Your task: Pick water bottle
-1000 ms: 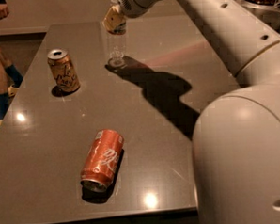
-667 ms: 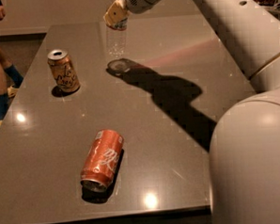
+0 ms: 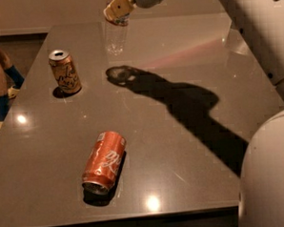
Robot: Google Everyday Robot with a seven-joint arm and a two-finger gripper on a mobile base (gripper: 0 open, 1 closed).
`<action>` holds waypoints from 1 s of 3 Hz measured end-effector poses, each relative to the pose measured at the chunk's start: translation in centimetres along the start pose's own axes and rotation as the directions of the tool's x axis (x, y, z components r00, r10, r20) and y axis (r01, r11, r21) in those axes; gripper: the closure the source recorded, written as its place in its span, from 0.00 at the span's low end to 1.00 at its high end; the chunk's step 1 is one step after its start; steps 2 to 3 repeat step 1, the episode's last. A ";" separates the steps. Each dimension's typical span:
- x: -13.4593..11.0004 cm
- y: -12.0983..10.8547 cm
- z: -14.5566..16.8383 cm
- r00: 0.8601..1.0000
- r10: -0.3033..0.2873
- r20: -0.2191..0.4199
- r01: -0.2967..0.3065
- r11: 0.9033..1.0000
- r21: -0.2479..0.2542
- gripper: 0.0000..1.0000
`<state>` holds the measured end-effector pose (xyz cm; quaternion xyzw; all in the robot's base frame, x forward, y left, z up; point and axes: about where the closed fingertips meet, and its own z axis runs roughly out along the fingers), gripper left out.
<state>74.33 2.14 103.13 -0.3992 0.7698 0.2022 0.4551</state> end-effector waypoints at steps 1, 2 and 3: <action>0.0 0.0 -0.1 1.000 -0.001 0.001 0.001 1.000 -0.002 1.00; 0.0 0.0 -0.1 1.000 -0.001 0.001 0.001 1.000 -0.002 1.00; 0.0 0.0 -0.1 1.000 -0.001 0.001 0.001 1.000 -0.002 1.00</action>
Offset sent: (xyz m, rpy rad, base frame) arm 0.0000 0.0000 0.0000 0.0000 0.0000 0.0000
